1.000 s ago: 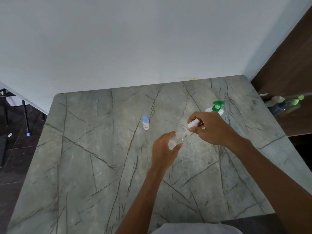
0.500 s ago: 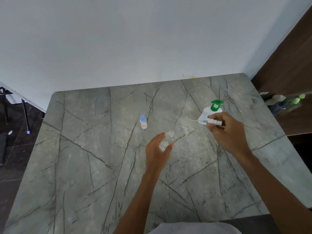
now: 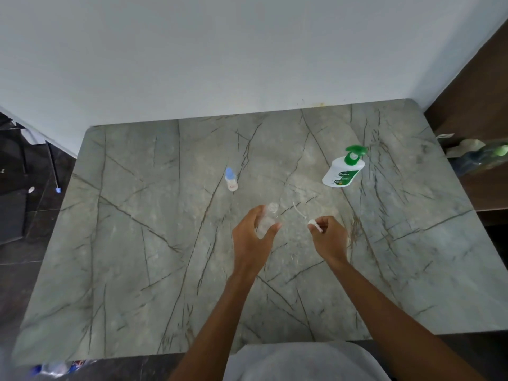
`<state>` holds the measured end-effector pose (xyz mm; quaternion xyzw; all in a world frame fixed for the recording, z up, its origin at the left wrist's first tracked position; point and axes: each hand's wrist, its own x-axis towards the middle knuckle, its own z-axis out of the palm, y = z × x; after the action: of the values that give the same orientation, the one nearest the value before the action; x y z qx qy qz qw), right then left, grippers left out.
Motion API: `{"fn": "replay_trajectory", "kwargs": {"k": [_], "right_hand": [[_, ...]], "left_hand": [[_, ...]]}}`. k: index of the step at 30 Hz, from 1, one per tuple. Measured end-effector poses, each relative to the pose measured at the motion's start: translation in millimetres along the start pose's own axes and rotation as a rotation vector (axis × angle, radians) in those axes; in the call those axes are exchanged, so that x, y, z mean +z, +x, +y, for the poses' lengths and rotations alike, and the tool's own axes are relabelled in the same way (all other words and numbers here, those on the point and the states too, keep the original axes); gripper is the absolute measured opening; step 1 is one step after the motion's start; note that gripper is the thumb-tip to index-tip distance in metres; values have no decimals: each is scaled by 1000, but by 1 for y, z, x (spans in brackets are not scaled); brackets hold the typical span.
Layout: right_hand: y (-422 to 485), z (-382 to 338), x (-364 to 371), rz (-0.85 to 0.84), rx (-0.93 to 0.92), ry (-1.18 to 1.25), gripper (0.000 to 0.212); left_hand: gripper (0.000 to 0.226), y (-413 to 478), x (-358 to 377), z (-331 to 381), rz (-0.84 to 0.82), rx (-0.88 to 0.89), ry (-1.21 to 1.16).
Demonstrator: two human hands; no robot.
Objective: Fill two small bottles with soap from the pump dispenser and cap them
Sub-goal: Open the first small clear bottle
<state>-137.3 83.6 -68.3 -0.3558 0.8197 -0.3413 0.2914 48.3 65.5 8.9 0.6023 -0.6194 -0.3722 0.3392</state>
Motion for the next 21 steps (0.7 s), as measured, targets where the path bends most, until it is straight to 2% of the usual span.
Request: {"fn": "replay_trajectory", "kwargs": {"k": [7,21], "right_hand": [[2,12,13,-30,14,5,22],[7,20,18,-37,-18,-4,19]], "left_hand": [[44,-10,4,5,-13,-10,-27],[46,-15,5,4,-10,-22,-2]]}}
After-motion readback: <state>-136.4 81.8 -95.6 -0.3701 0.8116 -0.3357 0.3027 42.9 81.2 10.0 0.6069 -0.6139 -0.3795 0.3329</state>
